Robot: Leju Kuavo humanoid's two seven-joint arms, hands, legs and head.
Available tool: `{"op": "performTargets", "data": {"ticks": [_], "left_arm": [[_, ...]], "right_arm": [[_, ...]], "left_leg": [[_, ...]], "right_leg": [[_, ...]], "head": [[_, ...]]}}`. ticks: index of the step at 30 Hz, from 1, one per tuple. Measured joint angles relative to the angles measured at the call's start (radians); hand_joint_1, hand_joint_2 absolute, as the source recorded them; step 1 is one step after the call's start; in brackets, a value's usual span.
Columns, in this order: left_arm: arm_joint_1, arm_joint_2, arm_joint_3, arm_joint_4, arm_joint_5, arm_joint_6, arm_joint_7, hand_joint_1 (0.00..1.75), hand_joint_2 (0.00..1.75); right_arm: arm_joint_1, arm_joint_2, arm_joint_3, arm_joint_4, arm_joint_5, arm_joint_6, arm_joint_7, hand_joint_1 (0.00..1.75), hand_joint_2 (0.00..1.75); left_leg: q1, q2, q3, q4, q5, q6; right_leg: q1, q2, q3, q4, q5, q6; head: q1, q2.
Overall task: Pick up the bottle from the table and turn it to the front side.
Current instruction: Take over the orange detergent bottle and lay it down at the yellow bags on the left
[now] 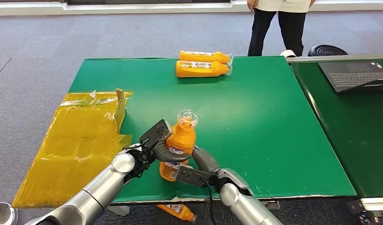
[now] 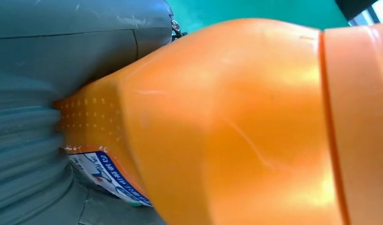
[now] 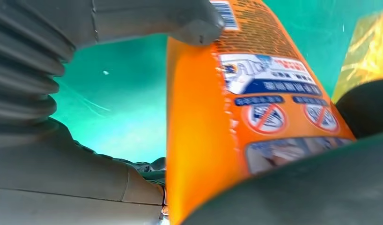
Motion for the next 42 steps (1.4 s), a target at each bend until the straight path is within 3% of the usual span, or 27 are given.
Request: {"op": "performTargets", "data": {"ticks": [9,38,42], "left_arm": [[0.053,0.039,0.045,-0.106,-0.041,0.036,-0.039,1.75,1.75],[0.091,0.062,0.119,-0.243,-0.109,0.067,-0.032,1.75,1.75],[0.091,0.064,0.129,-0.267,-0.324,0.227,-0.051,1.75,1.75]], "right_arm": [[0.03,-0.044,0.053,-0.074,0.012,0.052,0.015,0.0,0.0],[0.03,-0.053,0.066,-0.074,0.02,0.016,0.001,0.0,0.0],[0.038,-0.054,0.067,-0.075,0.025,0.001,-0.001,0.0,0.0]], "left_leg": [[0.0,-0.004,-0.001,0.0,0.0,0.0],[0.0,-0.004,-0.001,0.0,0.001,0.0],[0.0,-0.005,-0.001,0.0,0.001,0.0]], "right_leg": [[0.001,-0.003,0.001,0.0,0.0,0.0],[0.001,-0.005,0.002,0.0,0.0,0.0],[0.001,-0.004,0.002,0.0,0.0,0.0]], "head": [[0.0,0.0],[0.0,0.0],[0.0,0.0]]}}
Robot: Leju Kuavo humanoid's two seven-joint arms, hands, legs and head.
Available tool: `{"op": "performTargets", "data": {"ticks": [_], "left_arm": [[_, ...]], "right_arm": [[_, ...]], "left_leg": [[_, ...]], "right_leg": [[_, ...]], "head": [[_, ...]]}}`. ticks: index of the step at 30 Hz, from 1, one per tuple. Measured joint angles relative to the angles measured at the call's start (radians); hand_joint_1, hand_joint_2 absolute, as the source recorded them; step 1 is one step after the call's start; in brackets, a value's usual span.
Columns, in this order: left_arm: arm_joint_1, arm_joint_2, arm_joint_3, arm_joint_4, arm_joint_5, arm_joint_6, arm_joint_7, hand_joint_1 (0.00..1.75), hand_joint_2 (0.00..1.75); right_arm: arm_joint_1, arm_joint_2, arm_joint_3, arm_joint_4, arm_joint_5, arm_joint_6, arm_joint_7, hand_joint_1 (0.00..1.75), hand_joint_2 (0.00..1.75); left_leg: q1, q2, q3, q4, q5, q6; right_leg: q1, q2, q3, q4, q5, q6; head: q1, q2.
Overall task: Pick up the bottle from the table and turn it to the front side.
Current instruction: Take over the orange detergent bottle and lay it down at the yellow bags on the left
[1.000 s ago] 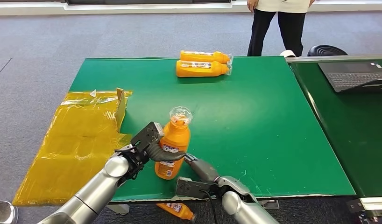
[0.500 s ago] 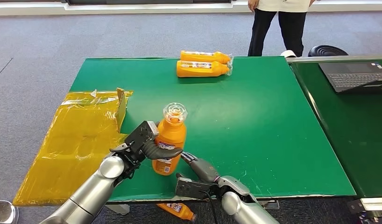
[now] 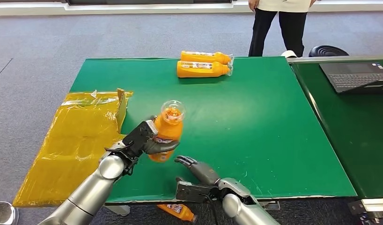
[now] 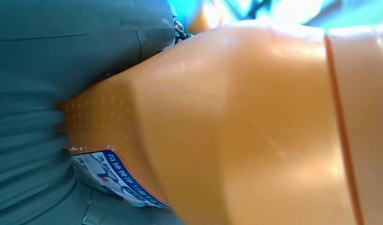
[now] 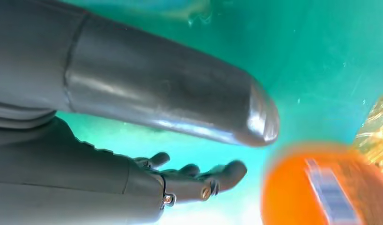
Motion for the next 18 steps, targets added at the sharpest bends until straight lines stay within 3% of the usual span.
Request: {"op": "performTargets", "data": {"ticks": [3,7,11,15,18], "left_arm": [[0.003,0.01,0.026,-0.026,-0.252,0.153,0.0,1.75,1.75],[0.031,0.034,0.074,-0.044,-0.472,0.266,-0.005,1.75,1.75],[0.061,0.051,0.12,-0.046,-0.606,0.352,-0.014,1.75,1.75],[0.133,0.063,0.185,-0.065,-0.855,0.53,0.01,1.75,1.75],[0.188,0.064,0.244,-0.075,-1.052,0.648,0.053,1.75,1.75]], "right_arm": [[0.014,-0.006,0.001,-0.011,0.012,-0.017,0.003,0.0,0.0],[0.03,-0.028,-0.004,-0.043,0.027,-0.041,0.014,0.0,0.0],[0.052,-0.051,-0.017,-0.093,0.021,-0.067,-0.009,0.0,1.75],[0.116,-0.07,-0.076,-0.244,-0.133,-0.161,-0.158,0.0,1.75],[0.166,-0.078,-0.158,-0.434,-0.301,-0.166,-0.244,0.0,1.75]], "left_leg": [[0.0,0.0,0.0,0.0,0.0,0.0],[0.0,0.0,0.0,0.0,0.0,0.0],[0.0,0.0,0.0,0.0,0.0,0.0],[0.0,0.0,0.0,0.0,0.0,0.0],[0.0,0.0,-0.001,0.0,-0.001,0.0]], "right_leg": [[0.0,0.0,0.0,0.0,0.0,0.0],[0.0,0.0,0.0,0.0,0.0,0.0],[0.0,0.0,0.0,0.0,0.0,0.0],[0.0,0.0,-0.001,0.0,0.0,0.0],[-0.001,0.0,-0.001,0.0,-0.001,0.0]], "head": [[0.0,0.0],[0.0,0.0],[0.0,0.0],[0.0,0.0],[0.0,0.0]]}}
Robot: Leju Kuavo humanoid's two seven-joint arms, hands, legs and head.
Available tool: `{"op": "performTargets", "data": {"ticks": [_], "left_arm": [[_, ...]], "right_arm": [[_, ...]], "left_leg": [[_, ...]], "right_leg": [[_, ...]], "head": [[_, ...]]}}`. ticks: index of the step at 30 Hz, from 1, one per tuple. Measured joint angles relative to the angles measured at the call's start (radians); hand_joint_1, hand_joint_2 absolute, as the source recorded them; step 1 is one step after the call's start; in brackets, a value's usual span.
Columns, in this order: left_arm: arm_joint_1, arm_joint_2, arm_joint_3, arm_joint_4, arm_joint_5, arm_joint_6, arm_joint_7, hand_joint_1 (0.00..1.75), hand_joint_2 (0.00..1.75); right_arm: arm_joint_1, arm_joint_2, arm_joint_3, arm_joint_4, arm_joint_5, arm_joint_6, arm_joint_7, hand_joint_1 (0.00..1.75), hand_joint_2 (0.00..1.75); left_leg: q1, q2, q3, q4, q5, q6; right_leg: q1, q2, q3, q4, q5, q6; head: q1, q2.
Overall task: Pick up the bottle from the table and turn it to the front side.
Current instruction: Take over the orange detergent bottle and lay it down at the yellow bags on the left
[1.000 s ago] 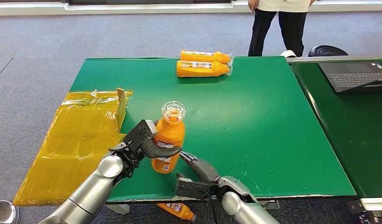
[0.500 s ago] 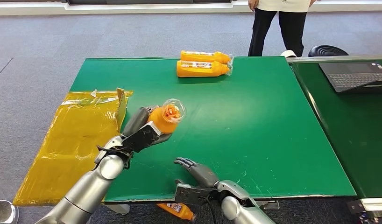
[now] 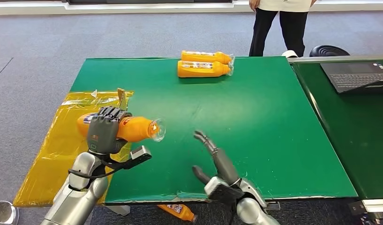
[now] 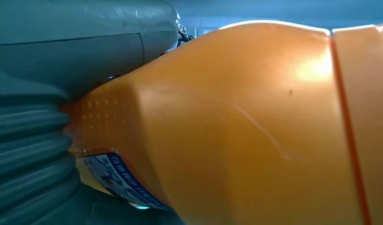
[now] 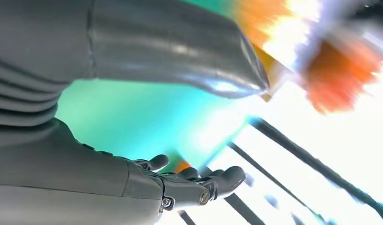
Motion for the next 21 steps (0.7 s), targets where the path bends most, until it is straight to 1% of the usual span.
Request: {"op": "performTargets", "data": {"ticks": [3,5,8,17,19,21], "left_arm": [[0.04,0.003,0.053,0.002,-0.098,0.047,0.034,1.75,1.75],[0.065,0.003,0.089,0.004,-0.13,0.065,0.038,1.75,1.75],[0.088,0.003,0.128,0.006,-0.143,0.074,0.036,1.75,1.75],[0.108,-0.002,0.17,0.006,-0.161,0.075,0.036,1.75,1.75],[0.122,-0.006,0.18,0.0,-0.212,0.077,0.053,1.75,1.75],[0.154,-0.013,0.197,-0.014,-0.295,0.086,0.085,1.75,1.75]], "right_arm": [[0.017,-0.001,-0.057,-0.144,-0.091,0.037,-0.029,0.0,1.75],[0.029,-0.001,-0.08,-0.21,-0.115,0.051,-0.041,0.0,1.75],[0.043,-0.001,-0.101,-0.27,-0.124,0.059,-0.049,0.0,1.75],[0.06,-0.001,-0.123,-0.335,-0.126,0.06,-0.06,0.0,1.75],[0.066,-0.001,-0.126,-0.339,-0.123,0.059,-0.073,0.0,1.75],[0.079,-0.001,-0.127,-0.343,-0.116,0.059,-0.092,0.0,1.75]], "left_leg": [[0.0,0.0,0.0,0.0,0.0,0.0],[0.0,0.0,0.0,0.0,0.0,0.0],[0.0,0.0,0.0,0.0,0.0,0.0],[0.0,0.0,0.0,0.0,0.001,0.0],[0.0,0.0,0.0,0.0,0.001,0.0],[0.0,0.0,0.0,0.0,0.0,0.0]], "right_leg": [[0.0,0.0,0.0,0.0,0.0,0.0],[0.0,0.0,0.0,0.0,0.0,0.0],[0.0,0.0,0.0,0.0,0.0,0.0],[0.0,-0.001,0.0,0.0,0.0,0.0],[0.0,-0.001,0.0,0.0,0.0,0.0],[0.0,0.0,0.0,0.0,0.0,0.0]], "head": [[0.0,0.0],[0.0,0.0],[0.0,0.0],[0.0,0.0],[0.0,0.0],[0.0,0.0]]}}
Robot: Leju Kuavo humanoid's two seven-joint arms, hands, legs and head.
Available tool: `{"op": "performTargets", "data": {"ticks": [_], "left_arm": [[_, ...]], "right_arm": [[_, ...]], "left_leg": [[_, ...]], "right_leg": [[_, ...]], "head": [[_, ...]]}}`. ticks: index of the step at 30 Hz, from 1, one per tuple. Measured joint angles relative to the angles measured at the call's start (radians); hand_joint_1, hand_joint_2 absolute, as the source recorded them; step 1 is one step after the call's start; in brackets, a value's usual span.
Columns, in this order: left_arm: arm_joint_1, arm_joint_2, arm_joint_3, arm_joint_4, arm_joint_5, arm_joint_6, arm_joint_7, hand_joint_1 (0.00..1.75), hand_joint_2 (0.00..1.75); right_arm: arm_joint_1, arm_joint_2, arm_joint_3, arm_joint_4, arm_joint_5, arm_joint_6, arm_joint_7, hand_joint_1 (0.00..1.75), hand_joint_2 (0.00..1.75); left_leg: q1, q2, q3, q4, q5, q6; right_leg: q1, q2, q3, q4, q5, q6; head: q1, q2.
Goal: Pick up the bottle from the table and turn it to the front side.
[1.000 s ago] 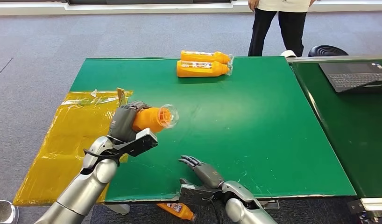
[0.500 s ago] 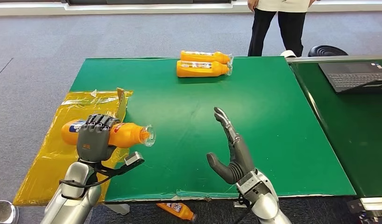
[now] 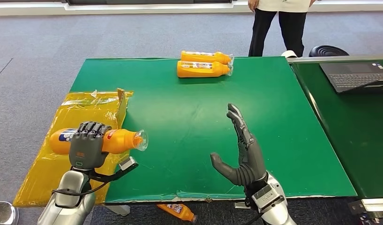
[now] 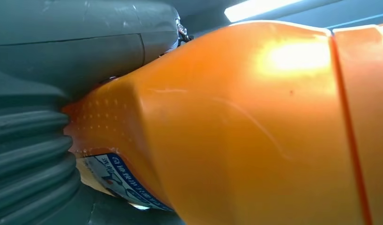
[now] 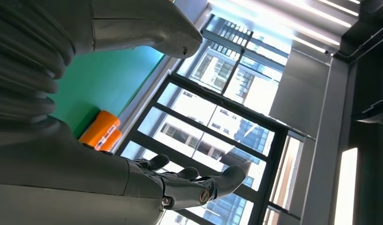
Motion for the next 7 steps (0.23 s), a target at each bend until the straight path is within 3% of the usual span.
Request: {"op": "performTargets", "data": {"ticks": [7], "left_arm": [[0.071,0.001,0.026,-0.007,-0.062,0.012,0.144,1.75,1.75]], "right_arm": [[0.022,0.0,0.0,-0.014,0.023,-0.003,-0.022,0.0,1.75]], "left_leg": [[0.0,0.0,0.0,0.0,-0.001,0.0]], "right_leg": [[0.0,0.0,0.0,0.0,-0.002,0.0]], "head": [[0.0,0.0]]}}
